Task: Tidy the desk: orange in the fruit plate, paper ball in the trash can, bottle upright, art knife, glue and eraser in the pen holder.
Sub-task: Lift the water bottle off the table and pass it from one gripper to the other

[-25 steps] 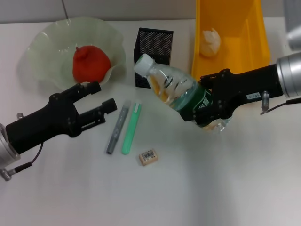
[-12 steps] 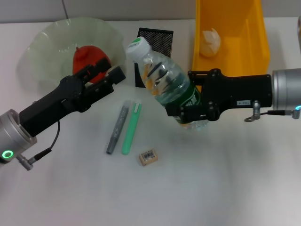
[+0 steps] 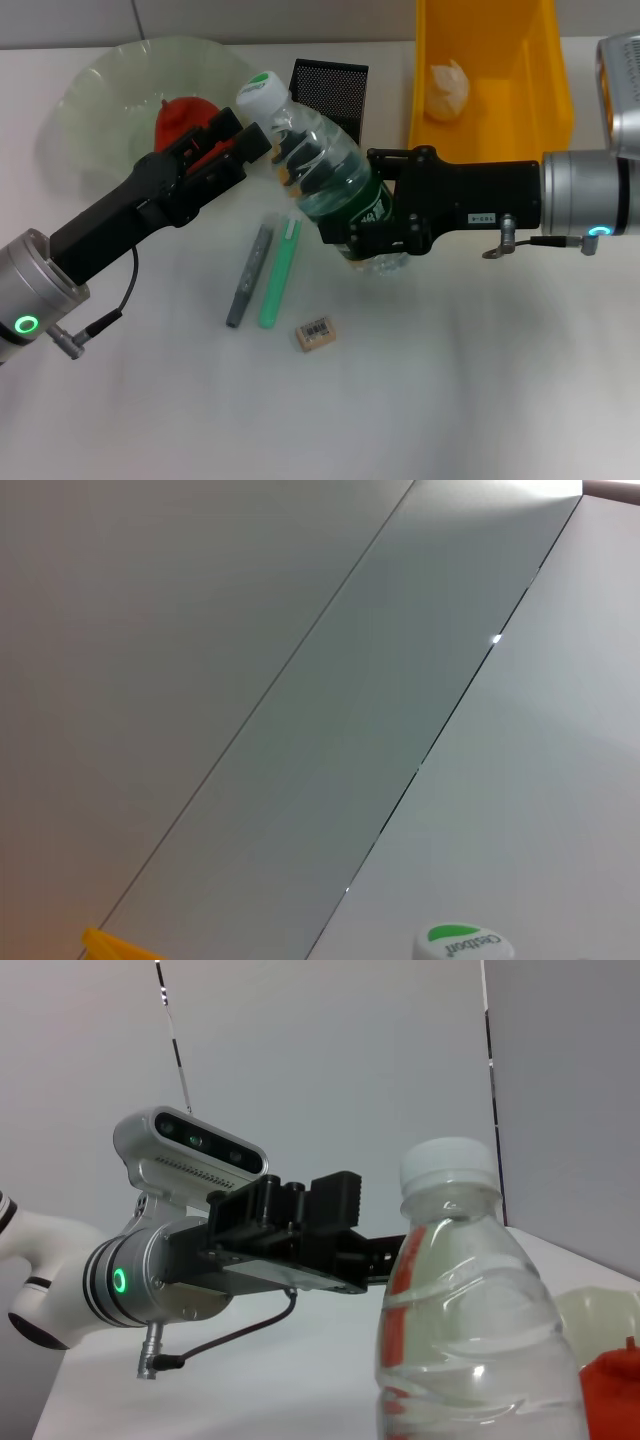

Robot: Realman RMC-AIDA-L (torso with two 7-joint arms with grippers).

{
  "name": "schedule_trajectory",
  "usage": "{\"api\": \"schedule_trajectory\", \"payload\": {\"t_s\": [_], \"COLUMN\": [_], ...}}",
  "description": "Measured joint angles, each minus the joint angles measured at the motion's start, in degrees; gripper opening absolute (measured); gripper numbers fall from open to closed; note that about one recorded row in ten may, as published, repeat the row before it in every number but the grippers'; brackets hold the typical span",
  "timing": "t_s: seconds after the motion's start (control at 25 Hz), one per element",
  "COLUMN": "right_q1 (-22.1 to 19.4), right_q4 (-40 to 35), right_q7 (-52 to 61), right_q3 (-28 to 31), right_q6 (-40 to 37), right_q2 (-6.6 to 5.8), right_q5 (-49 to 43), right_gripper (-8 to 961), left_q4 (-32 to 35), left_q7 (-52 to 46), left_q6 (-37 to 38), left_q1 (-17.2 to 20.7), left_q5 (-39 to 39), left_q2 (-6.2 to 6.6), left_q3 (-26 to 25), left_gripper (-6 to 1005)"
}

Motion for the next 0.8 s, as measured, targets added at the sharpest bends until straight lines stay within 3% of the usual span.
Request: {"api": "schedule_trajectory", "payload": {"t_s": [0.8], "right_q1": [3.6], "right_q4": [7.4], "right_q7": [-1.2], "right_q3": [-0.2], "right_q6": [0.2], "right_q2": [0.32], "right_q5": [1.5], "right_gripper": [761], "left_q4": [-1.0], "left_q7": [2.6], "left_q6": [0.8], "left_q1": [-0.6], "left_q5": [-0.2], "left_q2": [-0.35], "left_q3": [-0.2], "left_gripper": [801]}}
